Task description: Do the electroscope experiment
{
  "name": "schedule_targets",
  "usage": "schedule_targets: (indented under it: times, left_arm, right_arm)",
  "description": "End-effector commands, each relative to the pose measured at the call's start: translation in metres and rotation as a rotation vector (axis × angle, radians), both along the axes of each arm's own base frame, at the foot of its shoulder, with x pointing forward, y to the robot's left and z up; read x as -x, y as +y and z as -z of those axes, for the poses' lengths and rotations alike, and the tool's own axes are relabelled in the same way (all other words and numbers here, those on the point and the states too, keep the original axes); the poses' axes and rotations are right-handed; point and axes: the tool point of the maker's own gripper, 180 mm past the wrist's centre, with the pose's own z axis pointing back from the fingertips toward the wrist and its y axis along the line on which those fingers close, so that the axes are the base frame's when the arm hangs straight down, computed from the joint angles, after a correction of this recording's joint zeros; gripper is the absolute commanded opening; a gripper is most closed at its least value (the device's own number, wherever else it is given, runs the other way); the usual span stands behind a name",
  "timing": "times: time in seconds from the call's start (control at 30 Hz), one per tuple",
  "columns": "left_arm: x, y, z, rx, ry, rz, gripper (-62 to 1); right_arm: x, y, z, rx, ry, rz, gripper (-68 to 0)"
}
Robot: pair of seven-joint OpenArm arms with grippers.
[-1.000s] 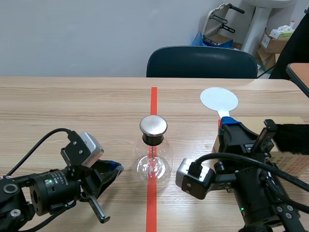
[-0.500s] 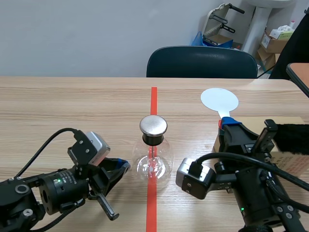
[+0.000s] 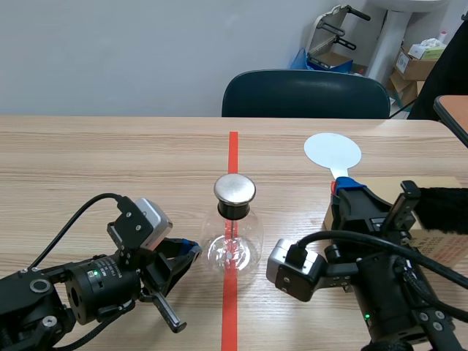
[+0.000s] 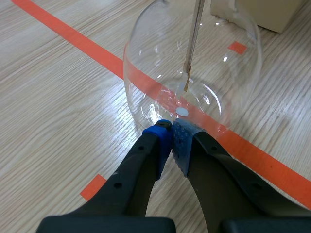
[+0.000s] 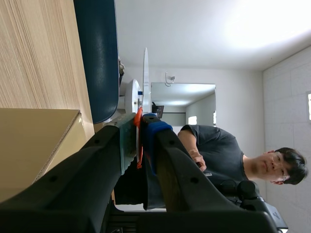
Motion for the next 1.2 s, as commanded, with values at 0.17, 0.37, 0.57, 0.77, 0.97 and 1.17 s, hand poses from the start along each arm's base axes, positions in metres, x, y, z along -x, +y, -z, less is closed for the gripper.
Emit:
schedule_targets:
  times: [0.17, 0.37, 0.57, 0.77, 0.97, 1.17]
  left_arm:
    - [0.003, 0.018, -0.001, -0.016, 0.0, -0.01, -56.9]
    - [0.004, 0.03, -0.002, -0.022, -0.009, -0.015, -56.9]
    - [0.004, 0.03, -0.002, -0.021, -0.008, -0.015, -56.9]
    - [0.004, 0.029, -0.002, -0.019, -0.009, -0.014, -56.9]
    - [0.004, 0.029, -0.002, -0.019, -0.009, -0.014, -56.9]
    - [0.004, 0.029, -0.002, -0.019, -0.009, -0.015, -56.9]
  right_arm:
    - [-0.004, -0.003, -0.007, 0.001, -0.025, 0.005, -66.5]
    - [-0.004, -0.003, -0.007, 0.001, -0.025, 0.005, -66.5]
    - [-0.004, -0.003, -0.007, 0.001, -0.025, 0.005, -66.5]
    - [-0.004, -0.003, -0.007, 0.001, -0.025, 0.005, -66.5]
    - [-0.004, -0.003, -0.007, 0.001, -0.025, 0.005, -66.5]
    - [-0.004, -0.003, -0.007, 0.001, -0.025, 0.005, -66.5]
